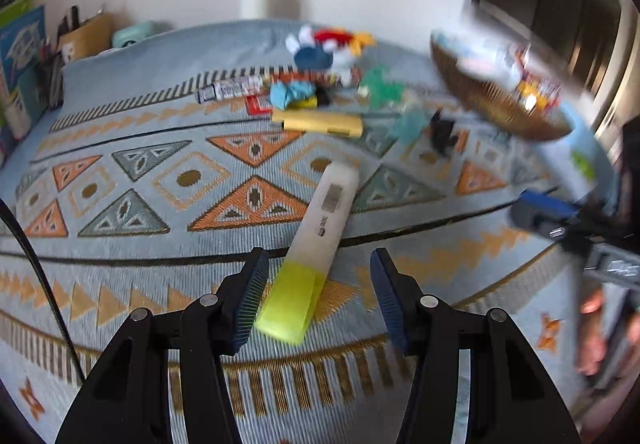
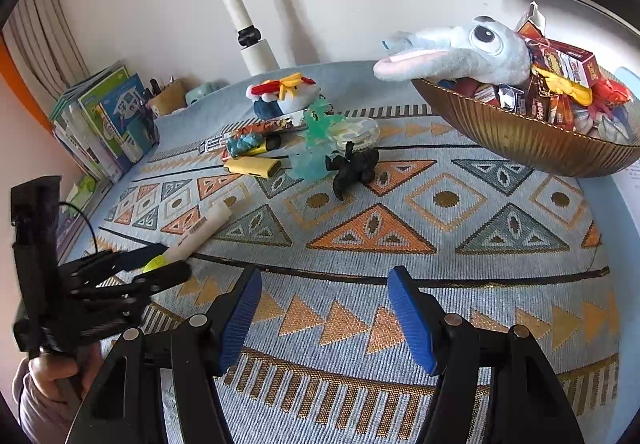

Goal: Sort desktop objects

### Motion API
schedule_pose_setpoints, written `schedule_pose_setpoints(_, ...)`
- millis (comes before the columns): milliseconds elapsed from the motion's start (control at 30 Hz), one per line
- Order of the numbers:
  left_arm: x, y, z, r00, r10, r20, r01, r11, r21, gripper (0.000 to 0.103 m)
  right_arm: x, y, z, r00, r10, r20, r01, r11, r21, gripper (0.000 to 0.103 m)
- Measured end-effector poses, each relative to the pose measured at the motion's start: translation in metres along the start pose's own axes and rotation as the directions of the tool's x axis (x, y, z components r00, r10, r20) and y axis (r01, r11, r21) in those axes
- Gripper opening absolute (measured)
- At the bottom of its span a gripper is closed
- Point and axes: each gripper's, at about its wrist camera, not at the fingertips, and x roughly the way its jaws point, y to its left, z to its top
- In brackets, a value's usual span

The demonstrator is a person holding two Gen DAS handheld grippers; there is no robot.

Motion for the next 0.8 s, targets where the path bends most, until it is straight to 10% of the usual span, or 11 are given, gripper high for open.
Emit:
schedule_pose_setpoints(333, 0.002, -0.015, 0.002, 0.999, 0.037, 0.01, -0.038, 0.996, 0.08, 0.043, -0.001, 0.001, 0.0, 1.0, 0.004, 0.003, -0.004, 1.0, -0.002, 0.064)
schedule_pose_setpoints(467, 0.0, -0.021, 0.001, 0.999, 0.03, 0.016, -0.031, 0.995, 0.092, 0.023, -0.002, 0.001, -0.001, 1.0, 0.003, 0.003, -0.003, 1.0, 0.003, 0.064)
schedule_pose_setpoints(800, -0.011, -0.022, -0.003, 0.996, -0.061, 0.068, 0.062, 0.998, -0.023, 0.021, -0.022, -0.025, 0.001, 0.994, 0.001, 0.105, -0.015, 0.991, 0.131, 0.064)
